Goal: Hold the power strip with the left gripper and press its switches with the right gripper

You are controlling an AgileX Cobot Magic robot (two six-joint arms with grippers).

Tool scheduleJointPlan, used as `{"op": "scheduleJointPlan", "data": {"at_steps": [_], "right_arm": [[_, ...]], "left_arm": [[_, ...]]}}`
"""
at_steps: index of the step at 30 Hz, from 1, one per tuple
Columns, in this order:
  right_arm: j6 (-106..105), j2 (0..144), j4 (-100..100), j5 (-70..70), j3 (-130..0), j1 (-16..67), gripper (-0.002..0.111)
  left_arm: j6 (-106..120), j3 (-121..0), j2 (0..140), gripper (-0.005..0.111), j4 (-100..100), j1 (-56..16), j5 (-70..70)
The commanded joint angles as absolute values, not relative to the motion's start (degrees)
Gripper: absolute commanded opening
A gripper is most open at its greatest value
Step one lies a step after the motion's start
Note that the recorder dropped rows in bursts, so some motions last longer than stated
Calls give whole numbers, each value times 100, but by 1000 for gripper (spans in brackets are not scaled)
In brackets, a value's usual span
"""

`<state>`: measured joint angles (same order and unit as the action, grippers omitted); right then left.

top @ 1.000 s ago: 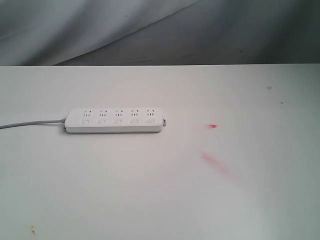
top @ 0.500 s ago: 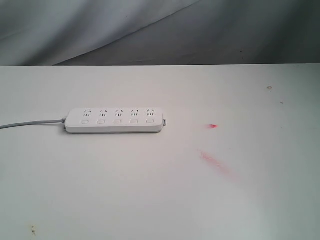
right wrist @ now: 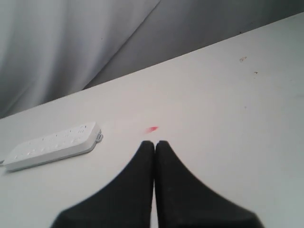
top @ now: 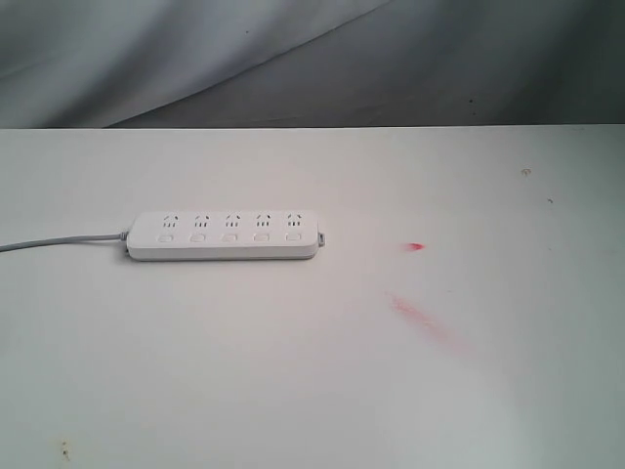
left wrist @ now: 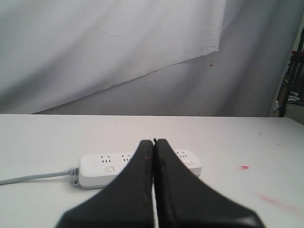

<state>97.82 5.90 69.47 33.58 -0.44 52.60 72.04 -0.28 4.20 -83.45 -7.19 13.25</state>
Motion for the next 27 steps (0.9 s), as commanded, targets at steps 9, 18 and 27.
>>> {"op": "scheduleJointPlan", "data": {"at_steps": [9,18,27], "right_arm": [[9790,0,7024,3361,-36,3872,0],[7257,0,6886,1249,0,2102,0],[7195,0,6674,727,0,868,0]], "left_arm": [[7215,0,403,0,-8342,-747,1331],[7215,0,403,0,-8342,-747,1331],[7244,0,403,0,-8342,-747,1331]]}}
